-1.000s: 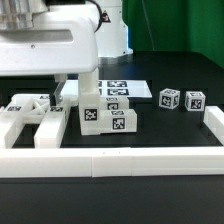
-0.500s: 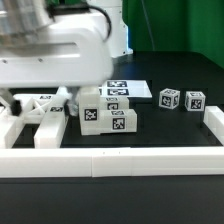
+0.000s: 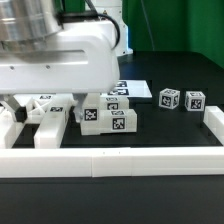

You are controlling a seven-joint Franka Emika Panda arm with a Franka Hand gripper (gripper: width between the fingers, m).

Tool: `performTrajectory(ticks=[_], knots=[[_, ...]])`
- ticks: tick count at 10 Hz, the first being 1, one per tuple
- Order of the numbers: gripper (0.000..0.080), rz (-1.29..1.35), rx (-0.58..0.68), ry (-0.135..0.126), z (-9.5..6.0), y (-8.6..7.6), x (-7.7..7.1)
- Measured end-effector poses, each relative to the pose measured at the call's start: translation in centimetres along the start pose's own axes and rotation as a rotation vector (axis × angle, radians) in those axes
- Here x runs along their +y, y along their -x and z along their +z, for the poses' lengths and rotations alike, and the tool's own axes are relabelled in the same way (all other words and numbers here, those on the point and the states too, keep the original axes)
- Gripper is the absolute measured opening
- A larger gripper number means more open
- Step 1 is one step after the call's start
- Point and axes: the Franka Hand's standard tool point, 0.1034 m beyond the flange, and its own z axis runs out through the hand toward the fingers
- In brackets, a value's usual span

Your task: Assemble chair

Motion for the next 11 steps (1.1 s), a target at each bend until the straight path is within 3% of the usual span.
performTrajectory(ticks=[2, 6, 11], knots=[[0.0649, -0.051, 0.02, 0.022, 1.0, 0.6, 1.0], [0.0649, -0.065, 0.021, 0.025, 1.0, 0.7, 1.1], [0.0649, -0.093, 0.033, 0.048, 2.9, 2.4, 1.6]])
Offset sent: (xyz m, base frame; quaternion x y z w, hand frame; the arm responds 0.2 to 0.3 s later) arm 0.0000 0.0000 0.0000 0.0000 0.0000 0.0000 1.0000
